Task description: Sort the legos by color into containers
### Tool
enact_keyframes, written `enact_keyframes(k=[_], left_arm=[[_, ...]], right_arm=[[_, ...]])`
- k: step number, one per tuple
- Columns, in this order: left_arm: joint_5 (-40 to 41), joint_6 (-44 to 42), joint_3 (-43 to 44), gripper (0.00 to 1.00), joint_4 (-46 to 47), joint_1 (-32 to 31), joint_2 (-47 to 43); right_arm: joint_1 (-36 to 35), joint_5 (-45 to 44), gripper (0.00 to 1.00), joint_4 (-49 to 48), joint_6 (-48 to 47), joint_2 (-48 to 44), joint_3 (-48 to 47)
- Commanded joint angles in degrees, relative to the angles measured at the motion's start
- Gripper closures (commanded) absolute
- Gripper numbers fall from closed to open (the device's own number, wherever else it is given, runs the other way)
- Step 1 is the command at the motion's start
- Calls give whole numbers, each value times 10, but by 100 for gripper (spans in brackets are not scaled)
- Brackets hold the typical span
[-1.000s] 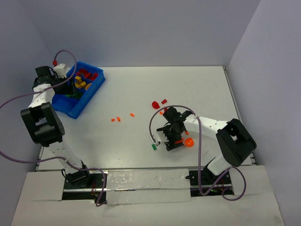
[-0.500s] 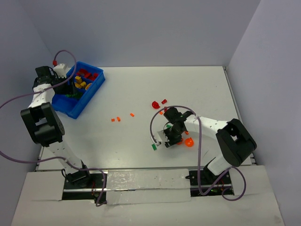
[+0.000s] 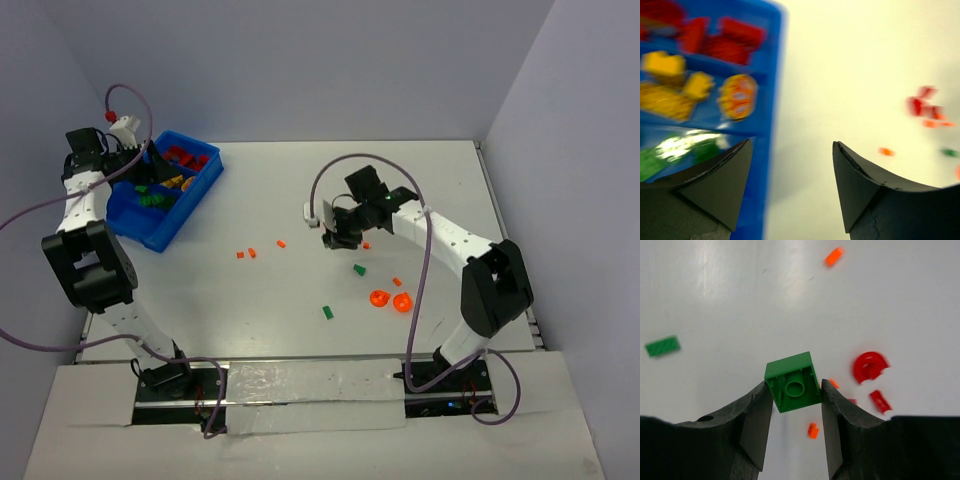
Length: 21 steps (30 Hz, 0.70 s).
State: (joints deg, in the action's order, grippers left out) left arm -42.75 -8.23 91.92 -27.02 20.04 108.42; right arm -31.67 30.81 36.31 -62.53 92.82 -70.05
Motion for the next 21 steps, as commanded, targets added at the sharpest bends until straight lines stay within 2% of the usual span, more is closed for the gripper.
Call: enact_keyframes(k=[1, 3, 5, 7, 9, 12, 15, 21], left_arm=[[-204, 128, -3, 25, 26, -29, -51], [-225, 167, -33, 24, 54, -67, -82], [-232, 178, -52, 23, 76, -94, -100], [-255, 225, -60, 22, 91, -125, -107], [-270, 268, -50, 21, 93, -152, -100], [-289, 322, -27, 13, 106, -174, -83], [-289, 371, -25, 12, 144, -192, -78], [-259, 380, -6, 12, 146, -236, -72]], right_arm=[[19, 78, 64, -65, 190, 20, -108], [19, 92, 64, -99, 277, 33, -162], [19, 103, 64, -129, 306, 45, -179], [19, 104, 64, -191, 382, 59, -214], [17, 94, 64, -227, 417, 64, -230], [10, 74, 63, -259, 422, 74, -243], [0, 59, 62, -261, 409, 83, -257], [-19, 25, 62, -249, 392, 102, -286]])
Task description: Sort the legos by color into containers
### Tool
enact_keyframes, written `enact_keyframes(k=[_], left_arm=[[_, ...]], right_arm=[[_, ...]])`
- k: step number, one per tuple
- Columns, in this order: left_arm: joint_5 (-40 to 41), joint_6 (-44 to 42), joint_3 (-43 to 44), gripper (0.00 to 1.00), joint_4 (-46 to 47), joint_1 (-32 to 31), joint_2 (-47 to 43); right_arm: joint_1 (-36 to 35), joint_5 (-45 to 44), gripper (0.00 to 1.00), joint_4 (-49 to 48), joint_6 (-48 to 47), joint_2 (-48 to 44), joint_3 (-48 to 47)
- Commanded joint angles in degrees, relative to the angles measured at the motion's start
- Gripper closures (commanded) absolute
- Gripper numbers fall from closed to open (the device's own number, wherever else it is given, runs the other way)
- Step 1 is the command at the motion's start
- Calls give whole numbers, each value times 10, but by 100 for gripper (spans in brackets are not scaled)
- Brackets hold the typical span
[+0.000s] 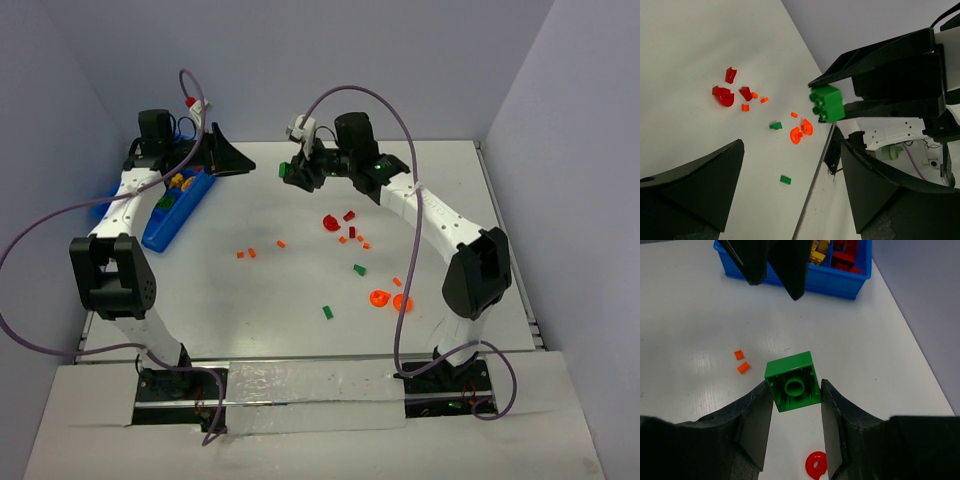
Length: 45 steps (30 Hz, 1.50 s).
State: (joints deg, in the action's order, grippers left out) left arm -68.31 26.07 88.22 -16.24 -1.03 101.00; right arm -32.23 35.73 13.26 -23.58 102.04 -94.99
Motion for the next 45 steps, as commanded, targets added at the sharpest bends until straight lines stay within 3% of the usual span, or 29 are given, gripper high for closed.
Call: enact_keyframes(k=[1, 12, 25, 31, 37, 40, 45], left_arm=[[-3, 44, 29, 13, 44, -27, 2], [42, 18, 56, 19, -2, -66, 25], [33, 31, 59, 50, 12, -80, 31], [-6, 49, 54, 39, 37, -80, 27], [-9, 48, 57, 39, 33, -80, 30], [-5, 49, 59, 47, 28, -81, 35], [3, 43, 54, 85, 23, -78, 33]], right_arm=[[-17, -29, 63, -15, -1, 11, -39], [-35, -59, 62, -23, -9, 16, -47], [-58, -78, 61, -30, -16, 12, -43], [-60, -90, 61, -28, -11, 23, -53], [-61, -92, 61, -35, -9, 24, -54], [-62, -95, 60, -39, -9, 24, -56], [-64, -109, 54, -46, -4, 25, -57]])
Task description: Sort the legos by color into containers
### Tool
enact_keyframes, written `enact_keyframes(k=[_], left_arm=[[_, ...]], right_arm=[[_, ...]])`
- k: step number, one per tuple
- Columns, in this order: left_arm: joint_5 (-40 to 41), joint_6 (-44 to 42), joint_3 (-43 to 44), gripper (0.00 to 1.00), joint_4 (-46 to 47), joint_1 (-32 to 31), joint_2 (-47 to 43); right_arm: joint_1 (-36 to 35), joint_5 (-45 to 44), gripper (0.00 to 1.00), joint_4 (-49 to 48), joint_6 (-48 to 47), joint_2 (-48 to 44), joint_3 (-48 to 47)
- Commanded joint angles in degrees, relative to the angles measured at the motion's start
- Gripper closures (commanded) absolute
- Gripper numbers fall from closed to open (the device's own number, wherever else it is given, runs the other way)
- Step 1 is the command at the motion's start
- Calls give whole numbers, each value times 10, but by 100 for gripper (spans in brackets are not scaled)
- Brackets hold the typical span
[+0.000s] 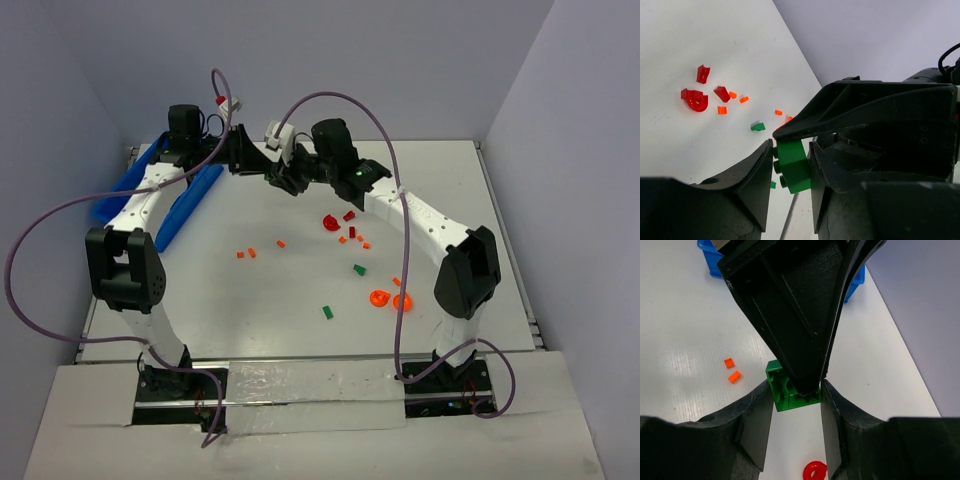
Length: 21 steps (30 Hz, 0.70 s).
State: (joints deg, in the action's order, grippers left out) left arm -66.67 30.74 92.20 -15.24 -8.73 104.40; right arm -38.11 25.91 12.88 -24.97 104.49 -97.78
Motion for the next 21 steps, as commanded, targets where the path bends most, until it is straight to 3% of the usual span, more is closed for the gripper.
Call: enact_keyframes(k=[1, 2, 3, 4, 5, 7, 10, 13, 18, 21], left_arm=[[-11, -8, 14, 91, 9, 0, -2], [-7, -11, 10, 97, 6, 2, -4], [-6, -16, 3, 100, 3, 8, -13], [-6, -14, -3, 100, 7, 20, -18], [-4, -12, -9, 100, 8, 31, -23], [2, -26, -14, 100, -5, 58, -34], [40, -114, 18, 100, -90, 148, -36], [108, -247, 66, 100, -208, 238, -20], [225, -312, 85, 100, -252, 353, 11], [279, -340, 99, 100, -264, 359, 44]], right_arm=[[-5, -14, 53, -42, 11, 1, -30], [-5, -20, 50, -44, 12, 0, -30], [-5, -28, 40, -41, 15, 2, -30], [-5, -37, 23, -40, 20, 2, -31], [-5, -47, 15, -39, 23, 2, -30], [-4, -70, 7, -30, 23, -3, -27], [7, -67, 0, -22, 13, -25, 4], [23, -61, 0, -12, 11, -43, 44], [53, -64, 0, 10, 19, -62, 89], [73, -63, 0, 19, 24, -66, 100]])
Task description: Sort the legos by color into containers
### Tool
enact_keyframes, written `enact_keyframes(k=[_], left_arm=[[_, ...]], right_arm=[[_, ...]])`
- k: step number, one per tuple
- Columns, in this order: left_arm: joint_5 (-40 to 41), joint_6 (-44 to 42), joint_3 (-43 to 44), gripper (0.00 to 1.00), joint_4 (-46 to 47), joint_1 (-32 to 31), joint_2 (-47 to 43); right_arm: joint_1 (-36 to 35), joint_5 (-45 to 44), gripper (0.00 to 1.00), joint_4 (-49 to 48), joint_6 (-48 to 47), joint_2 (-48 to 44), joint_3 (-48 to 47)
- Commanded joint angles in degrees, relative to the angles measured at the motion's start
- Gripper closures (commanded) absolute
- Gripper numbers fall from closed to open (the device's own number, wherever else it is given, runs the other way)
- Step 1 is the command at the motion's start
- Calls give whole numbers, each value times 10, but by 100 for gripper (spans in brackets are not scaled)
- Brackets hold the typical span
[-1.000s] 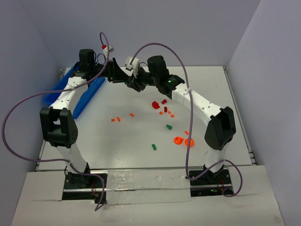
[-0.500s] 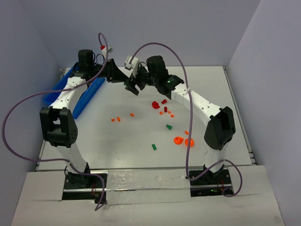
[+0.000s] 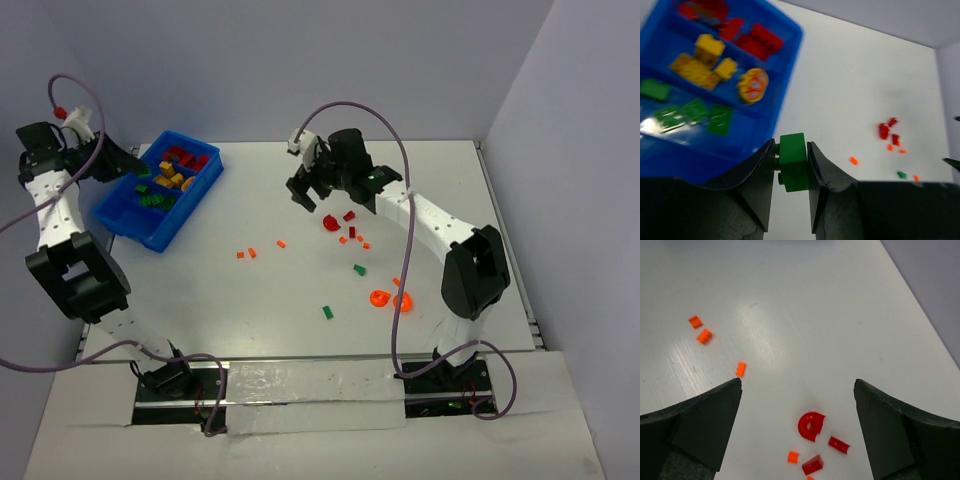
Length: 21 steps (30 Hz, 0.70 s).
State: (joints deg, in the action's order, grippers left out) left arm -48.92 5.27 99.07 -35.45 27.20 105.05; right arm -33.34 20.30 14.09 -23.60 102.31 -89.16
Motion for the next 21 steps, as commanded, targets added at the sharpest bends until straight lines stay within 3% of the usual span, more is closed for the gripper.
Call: enact_keyframes(k=[1, 7, 15, 17, 21], left_arm=[[119, -91, 34, 100, -64, 0, 47], [161, -87, 53, 99, -45, -2, 99], [185, -101, 97, 89, -33, -22, 165], [191, -103, 97, 86, -27, -27, 174], [207, -115, 100, 66, -33, -36, 185]], right_arm=[[29, -8, 0, 9, 13, -43, 17], [55, -10, 0, 23, 21, -38, 21], [67, -16, 1, 90, -30, -55, 54], [74, -7, 5, 124, -42, -59, 61], [91, 1, 13, 189, -70, -71, 81]])
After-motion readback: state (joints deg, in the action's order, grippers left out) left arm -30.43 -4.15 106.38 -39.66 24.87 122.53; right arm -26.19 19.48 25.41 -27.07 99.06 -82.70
